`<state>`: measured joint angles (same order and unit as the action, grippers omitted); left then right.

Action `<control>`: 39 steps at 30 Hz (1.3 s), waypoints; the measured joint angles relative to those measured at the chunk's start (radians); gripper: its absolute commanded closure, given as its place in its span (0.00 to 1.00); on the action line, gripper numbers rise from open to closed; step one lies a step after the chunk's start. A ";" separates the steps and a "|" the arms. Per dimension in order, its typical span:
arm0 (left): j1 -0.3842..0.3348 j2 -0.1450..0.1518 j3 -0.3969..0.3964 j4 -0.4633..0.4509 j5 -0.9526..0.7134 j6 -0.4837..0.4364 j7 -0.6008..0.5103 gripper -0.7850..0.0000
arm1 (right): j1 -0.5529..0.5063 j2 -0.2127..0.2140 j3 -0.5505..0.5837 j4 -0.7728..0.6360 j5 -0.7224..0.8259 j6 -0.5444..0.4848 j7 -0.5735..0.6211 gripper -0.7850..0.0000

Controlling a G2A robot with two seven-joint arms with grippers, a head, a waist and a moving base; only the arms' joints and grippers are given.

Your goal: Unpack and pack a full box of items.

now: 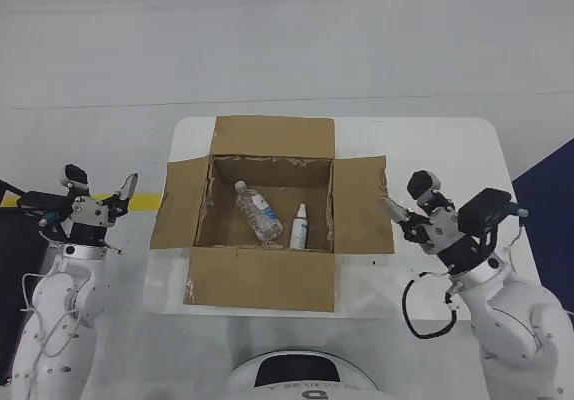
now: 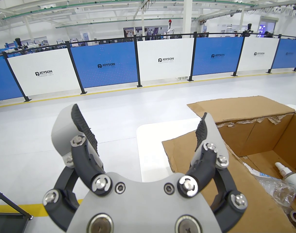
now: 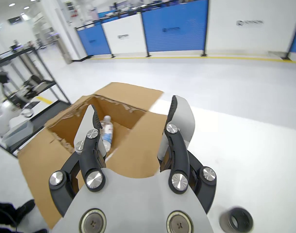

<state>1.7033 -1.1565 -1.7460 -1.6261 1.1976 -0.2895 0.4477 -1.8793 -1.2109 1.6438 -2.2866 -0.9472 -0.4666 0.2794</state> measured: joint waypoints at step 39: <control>0.000 0.000 0.000 0.000 0.000 0.000 0.000 0.00 | 1.077 -0.252 -1.063 1.175 0.014 0.297 0.410 0.51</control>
<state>1.7033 -1.1565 -1.7460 -1.6261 1.1976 -0.2895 0.4477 -0.8026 -1.4628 0.5809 -1.1115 -0.9329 -0.1693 0.6898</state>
